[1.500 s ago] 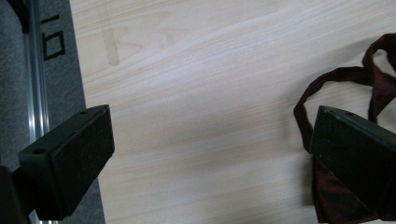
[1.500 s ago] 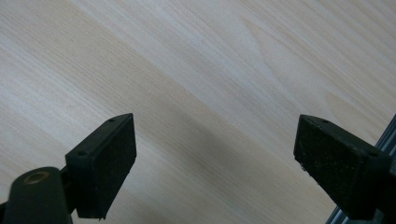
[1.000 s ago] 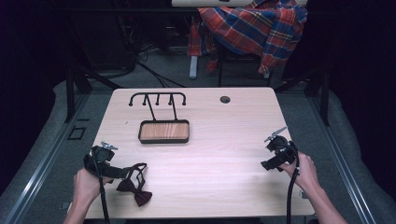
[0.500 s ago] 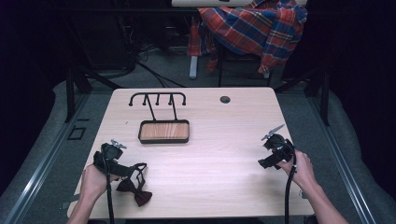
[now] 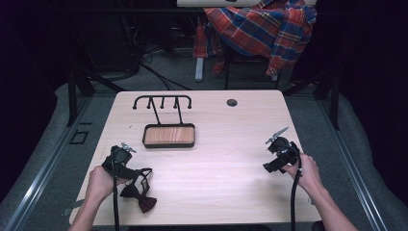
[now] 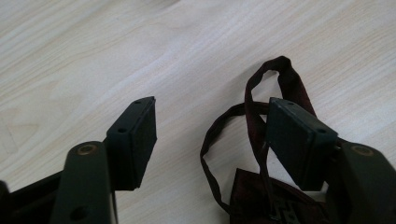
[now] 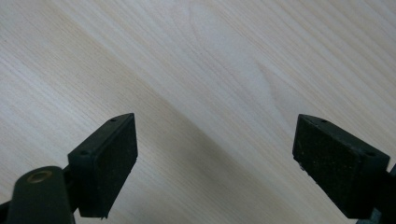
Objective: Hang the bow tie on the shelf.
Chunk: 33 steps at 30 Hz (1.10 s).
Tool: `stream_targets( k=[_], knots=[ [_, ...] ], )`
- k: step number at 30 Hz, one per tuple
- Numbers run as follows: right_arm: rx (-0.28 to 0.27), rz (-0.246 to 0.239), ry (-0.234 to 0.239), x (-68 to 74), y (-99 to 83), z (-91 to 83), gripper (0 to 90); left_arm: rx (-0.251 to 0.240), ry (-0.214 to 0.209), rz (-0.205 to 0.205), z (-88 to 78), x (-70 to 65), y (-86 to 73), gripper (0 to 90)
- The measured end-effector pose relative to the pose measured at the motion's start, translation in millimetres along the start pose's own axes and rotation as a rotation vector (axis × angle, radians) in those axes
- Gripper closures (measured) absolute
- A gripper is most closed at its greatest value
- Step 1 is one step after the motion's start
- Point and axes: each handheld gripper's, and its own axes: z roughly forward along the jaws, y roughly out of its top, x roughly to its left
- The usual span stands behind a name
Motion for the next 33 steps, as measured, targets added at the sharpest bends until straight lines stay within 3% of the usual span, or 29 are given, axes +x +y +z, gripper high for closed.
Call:
stream_targets(
  k=[8, 14, 21, 26, 33],
  knots=[
    [0.014, -0.025, -0.007, 2.4, 3.2, -1.1, 13.6, 0.04, -0.022, 0.025, 4.7, 0.2, 0.8, 40.3],
    [0.017, -0.032, -0.008, 2.2, 3.3, -1.6, 13.6, 0.016, -0.041, 0.019, -0.2, 1.6, 3.4, 36.1],
    [0.018, -0.033, -0.002, 3.0, 2.4, -2.6, 13.6, 0.11, -0.023, 0.066, 12.0, -5.1, 10.4, 32.9],
    [0.016, -0.025, -0.005, 2.6, 0.9, -2.9, 13.6, 0.146, -0.02, 0.079, 17.7, -6.9, 8.9, 34.7],
    [0.018, -0.025, -0.003, 1.6, -0.9, -3.8, 13.6, 0.13, -0.048, 0.074, 20.7, -6.0, 8.8, 40.0]
  ],
)
